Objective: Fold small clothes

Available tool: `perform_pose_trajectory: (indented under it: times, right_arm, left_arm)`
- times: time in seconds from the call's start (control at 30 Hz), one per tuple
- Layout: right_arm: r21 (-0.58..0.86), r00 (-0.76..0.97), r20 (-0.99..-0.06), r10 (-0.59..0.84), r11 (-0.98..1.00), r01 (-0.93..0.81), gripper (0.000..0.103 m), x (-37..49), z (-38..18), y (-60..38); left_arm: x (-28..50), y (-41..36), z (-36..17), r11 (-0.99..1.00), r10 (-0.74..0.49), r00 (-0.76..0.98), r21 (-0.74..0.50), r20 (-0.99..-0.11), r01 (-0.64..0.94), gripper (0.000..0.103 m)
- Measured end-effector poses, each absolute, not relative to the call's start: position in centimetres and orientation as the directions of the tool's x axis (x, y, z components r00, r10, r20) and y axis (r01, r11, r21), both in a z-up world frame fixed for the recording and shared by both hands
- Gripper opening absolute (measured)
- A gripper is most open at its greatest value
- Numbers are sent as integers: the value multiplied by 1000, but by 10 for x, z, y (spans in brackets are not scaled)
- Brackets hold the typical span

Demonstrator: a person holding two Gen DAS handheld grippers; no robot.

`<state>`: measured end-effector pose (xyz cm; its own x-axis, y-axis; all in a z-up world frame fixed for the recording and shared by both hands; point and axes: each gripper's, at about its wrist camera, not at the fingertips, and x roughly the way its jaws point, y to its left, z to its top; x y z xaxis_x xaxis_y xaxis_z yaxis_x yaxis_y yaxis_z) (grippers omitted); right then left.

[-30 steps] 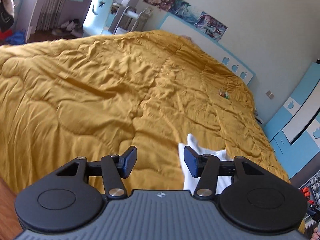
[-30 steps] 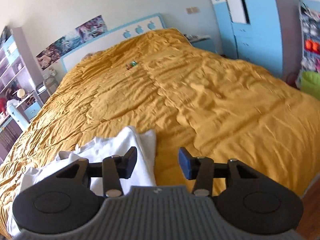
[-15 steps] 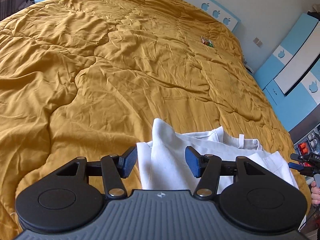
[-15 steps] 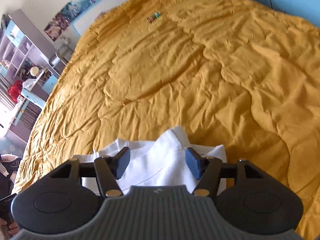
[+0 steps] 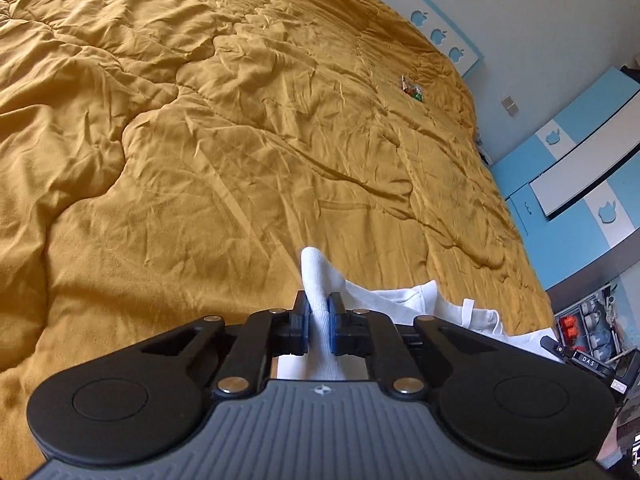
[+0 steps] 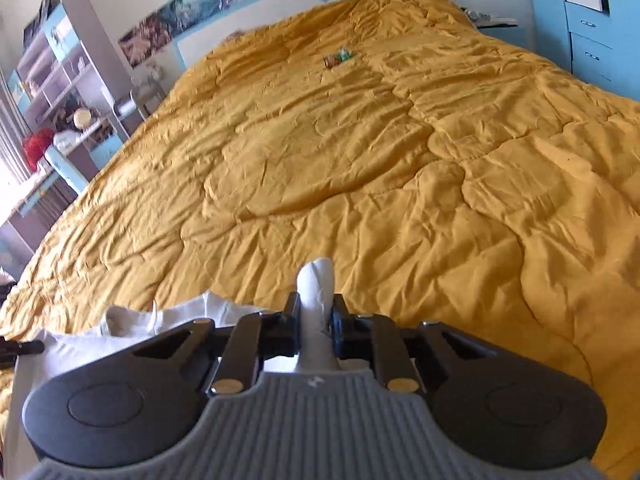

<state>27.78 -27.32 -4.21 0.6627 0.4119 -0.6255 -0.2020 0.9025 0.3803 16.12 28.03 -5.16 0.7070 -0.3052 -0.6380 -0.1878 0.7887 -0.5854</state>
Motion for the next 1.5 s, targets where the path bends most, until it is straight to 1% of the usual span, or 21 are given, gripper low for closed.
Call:
perform_pose_trajectory:
  times: [0.07, 0.17, 0.37, 0.5, 0.6, 0.63, 0.67, 0.8, 0.87, 0.93, 0.97, 1.03, 1.07, 1.1, 1.13, 1.17, 1.2, 1.27, 1.33, 1.4, 1.5]
  right_arm:
    - [428, 718, -553, 424, 883, -192, 9, 273, -36, -287]
    - [435, 745, -516, 423, 878, -197, 8, 277, -33, -291]
    - [359, 735, -583, 347, 921, -151, 4, 304, -45, -283]
    - [308, 695, -653, 302, 944, -120, 4, 315, -68, -280]
    - [270, 697, -670, 256, 959, -93, 4, 314, -75, -277]
    - [234, 702, -680, 210, 970, -64, 0, 314, -77, -276]
    - [182, 709, -691, 142, 983, -20, 0, 314, -77, -275]
    - [136, 741, -671, 37, 988, 74, 0, 306, -66, -287]
    - [150, 783, -621, 48, 987, 58, 0, 292, -50, -288]
    - [180, 814, -571, 104, 984, 0, 3, 276, -29, -285]
    - [190, 825, -549, 131, 981, -30, 3, 267, -21, -282]
    - [200, 846, -499, 188, 975, -99, 4, 243, -2, -268]
    - [200, 849, -481, 218, 970, -135, 4, 231, 5, -261]
    - [196, 852, -464, 244, 966, -171, 9, 216, 12, -251]
    - [193, 853, -449, 266, 961, -198, 19, 203, 17, -242]
    - [195, 852, -438, 286, 956, -221, 23, 191, 20, -235]
    - [199, 851, -425, 309, 949, -246, 27, 175, 23, -226]
    - [224, 841, -412, 349, 934, -278, 30, 147, 27, -211]
    - [265, 826, -414, 382, 919, -292, 37, 117, 26, -200]
    - [294, 811, -420, 407, 907, -303, 40, 94, 23, -194]
    - [247, 780, -469, 415, 909, -335, 41, 70, 17, -183]
  left_arm:
    - [161, 280, -48, 780, -254, 734, -582, -629, -229, 9]
    - [176, 275, -54, 783, -216, 735, -564, -642, -263, 9]
    - [198, 277, -89, 749, -185, 701, -561, -688, -353, 9]
    - [193, 281, -100, 726, -192, 719, -590, -668, -354, 10]
    - [192, 285, -99, 718, -190, 727, -598, -660, -355, 14]
    - [192, 286, -97, 727, -166, 729, -581, -665, -365, 15]
    - [192, 287, -94, 741, -135, 730, -558, -670, -375, 16]
    - [188, 290, -77, 778, -34, 721, -471, -692, -416, 29]
    - [183, 289, -61, 812, 39, 724, -400, -689, -425, 44]
    - [169, 283, -38, 834, 162, 758, -322, -632, -447, 45]
    - [162, 280, -29, 836, 202, 773, -306, -601, -456, 48]
    - [145, 271, -6, 852, 239, 820, -292, -520, -433, 53]
    - [138, 266, 4, 865, 237, 837, -285, -492, -413, 54]
    - [131, 260, 13, 874, 236, 852, -280, -468, -396, 54]
    - [123, 253, 23, 885, 233, 864, -270, -446, -378, 56]
    - [116, 246, 31, 895, 229, 874, -261, -430, -362, 56]
    - [111, 240, 36, 900, 226, 879, -255, -419, -353, 56]
    - [98, 226, 48, 913, 226, 882, -225, -413, -339, 57]
    - [85, 214, 55, 926, 207, 884, -207, -418, -315, 57]
    - [76, 207, 56, 933, 175, 884, -215, -433, -290, 57]
    - [59, 207, 52, 926, 128, 882, -263, -454, -270, 57]
